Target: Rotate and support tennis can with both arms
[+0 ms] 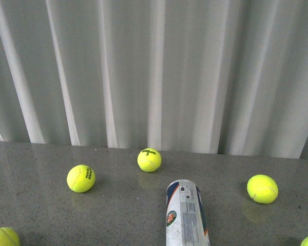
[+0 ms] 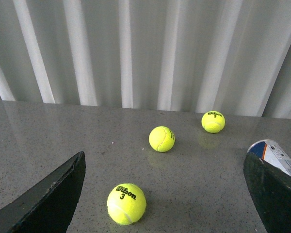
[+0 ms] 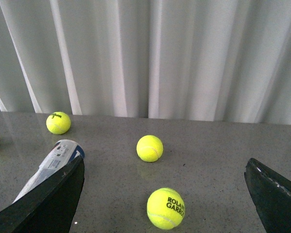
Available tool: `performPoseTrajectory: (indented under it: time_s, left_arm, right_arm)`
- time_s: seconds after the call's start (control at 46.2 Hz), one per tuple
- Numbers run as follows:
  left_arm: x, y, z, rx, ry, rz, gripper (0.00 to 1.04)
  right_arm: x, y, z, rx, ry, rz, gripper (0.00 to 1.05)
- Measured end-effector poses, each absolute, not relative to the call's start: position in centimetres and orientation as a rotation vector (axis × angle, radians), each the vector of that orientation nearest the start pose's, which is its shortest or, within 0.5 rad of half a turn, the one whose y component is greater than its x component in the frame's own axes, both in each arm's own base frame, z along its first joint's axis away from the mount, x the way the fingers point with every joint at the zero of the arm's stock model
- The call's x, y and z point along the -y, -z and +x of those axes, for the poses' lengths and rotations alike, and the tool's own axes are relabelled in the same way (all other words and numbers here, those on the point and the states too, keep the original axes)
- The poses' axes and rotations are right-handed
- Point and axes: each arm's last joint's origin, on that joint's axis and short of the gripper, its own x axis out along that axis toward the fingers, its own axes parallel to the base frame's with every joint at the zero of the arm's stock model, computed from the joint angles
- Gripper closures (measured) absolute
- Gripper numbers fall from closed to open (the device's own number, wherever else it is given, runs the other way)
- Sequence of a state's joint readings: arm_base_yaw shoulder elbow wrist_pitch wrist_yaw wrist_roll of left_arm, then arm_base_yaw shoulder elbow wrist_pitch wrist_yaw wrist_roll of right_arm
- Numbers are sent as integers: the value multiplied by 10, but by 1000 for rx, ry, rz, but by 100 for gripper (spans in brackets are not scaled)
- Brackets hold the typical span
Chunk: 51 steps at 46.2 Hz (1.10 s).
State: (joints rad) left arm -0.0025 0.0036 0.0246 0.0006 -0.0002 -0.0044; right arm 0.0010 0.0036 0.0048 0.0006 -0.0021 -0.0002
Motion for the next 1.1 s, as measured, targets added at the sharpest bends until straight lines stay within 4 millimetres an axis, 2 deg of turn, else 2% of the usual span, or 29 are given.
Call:
performPoseTrajectory:
  time_s: [1.105]
  left_arm:
    - [0, -172, 96, 22, 2, -4, 7]
  right_arm:
    - [0, -165, 98, 2, -3, 0, 7]
